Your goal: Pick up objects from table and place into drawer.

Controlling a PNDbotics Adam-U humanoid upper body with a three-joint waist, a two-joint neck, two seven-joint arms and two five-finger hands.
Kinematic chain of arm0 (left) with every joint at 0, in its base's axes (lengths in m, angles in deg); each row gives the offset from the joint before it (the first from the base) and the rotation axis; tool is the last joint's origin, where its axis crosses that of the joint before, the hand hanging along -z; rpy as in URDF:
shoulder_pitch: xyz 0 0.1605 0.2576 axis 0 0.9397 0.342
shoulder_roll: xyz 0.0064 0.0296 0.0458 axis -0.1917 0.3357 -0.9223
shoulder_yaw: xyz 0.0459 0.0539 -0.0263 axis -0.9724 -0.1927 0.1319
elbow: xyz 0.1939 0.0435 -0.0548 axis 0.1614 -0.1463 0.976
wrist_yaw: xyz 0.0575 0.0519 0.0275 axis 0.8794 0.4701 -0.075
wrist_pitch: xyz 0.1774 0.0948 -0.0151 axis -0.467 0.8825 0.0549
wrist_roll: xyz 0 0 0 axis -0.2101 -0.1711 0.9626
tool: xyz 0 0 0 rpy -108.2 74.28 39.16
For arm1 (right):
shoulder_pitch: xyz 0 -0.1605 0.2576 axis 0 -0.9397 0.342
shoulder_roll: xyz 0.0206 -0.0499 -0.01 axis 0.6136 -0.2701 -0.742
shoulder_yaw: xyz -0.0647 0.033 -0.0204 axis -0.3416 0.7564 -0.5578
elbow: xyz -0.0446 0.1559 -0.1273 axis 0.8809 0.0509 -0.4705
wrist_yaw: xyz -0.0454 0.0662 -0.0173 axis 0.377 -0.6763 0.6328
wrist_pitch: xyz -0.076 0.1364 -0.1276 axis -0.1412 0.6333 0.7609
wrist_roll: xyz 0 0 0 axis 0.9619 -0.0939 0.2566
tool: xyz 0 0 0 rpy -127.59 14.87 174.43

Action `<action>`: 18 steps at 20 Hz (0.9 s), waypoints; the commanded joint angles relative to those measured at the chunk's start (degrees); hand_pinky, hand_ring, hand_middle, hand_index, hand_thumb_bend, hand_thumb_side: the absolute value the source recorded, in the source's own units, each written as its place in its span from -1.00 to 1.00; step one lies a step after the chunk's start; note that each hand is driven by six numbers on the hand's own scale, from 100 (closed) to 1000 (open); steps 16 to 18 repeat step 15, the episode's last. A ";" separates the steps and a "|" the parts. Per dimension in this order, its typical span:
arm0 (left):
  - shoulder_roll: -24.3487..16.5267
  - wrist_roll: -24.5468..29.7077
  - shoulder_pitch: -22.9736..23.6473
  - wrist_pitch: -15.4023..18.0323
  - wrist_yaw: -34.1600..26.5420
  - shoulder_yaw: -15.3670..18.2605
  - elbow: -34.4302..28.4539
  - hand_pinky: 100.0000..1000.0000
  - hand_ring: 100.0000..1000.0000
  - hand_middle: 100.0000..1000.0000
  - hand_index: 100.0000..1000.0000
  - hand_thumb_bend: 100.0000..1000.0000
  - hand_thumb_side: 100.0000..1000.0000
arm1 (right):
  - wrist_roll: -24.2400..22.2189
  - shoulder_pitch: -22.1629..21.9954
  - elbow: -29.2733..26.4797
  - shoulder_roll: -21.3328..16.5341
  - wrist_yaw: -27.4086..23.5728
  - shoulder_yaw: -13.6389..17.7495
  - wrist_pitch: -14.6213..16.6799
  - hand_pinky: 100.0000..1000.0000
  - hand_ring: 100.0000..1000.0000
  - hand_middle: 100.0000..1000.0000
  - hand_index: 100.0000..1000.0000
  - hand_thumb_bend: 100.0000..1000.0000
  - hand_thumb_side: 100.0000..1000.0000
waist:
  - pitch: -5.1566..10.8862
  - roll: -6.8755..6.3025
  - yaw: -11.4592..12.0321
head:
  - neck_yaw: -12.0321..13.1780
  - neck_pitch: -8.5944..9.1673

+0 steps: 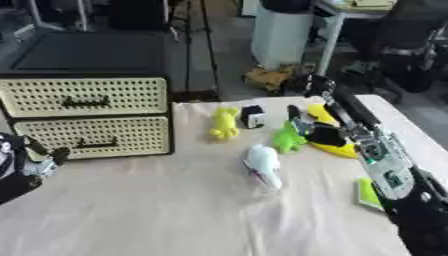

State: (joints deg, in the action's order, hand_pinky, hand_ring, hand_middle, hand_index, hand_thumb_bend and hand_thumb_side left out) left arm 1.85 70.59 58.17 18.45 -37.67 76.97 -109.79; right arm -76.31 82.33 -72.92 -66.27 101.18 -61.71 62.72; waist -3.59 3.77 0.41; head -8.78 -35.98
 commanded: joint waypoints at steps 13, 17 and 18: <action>-1.59 7.14 4.55 -9.69 -14.23 2.84 -16.82 -1.00 -1.00 -0.64 0.14 -0.10 1.00 | -0.26 -2.10 -5.42 -2.21 -7.23 1.50 -1.77 0.23 0.41 0.50 0.56 -1.00 -0.32 | 0.91 -0.09 0.26 | 0.30 -0.87; -1.47 7.33 4.74 -9.76 -15.02 2.97 -16.82 -1.00 -1.00 -0.65 0.14 -0.10 1.00 | -0.27 -2.33 -5.51 -2.24 -7.36 1.60 -1.87 0.23 0.41 0.50 0.56 -1.00 -0.32 | 0.95 -0.07 0.35 | 0.64 -0.57; -1.47 7.33 4.74 -9.76 -15.02 2.97 -16.82 -1.00 -1.00 -0.65 0.14 -0.10 1.00 | -0.27 -2.33 -5.51 -2.24 -7.36 1.60 -1.87 0.23 0.41 0.50 0.56 -1.00 -0.32 | 0.95 -0.07 0.35 | 0.64 -0.57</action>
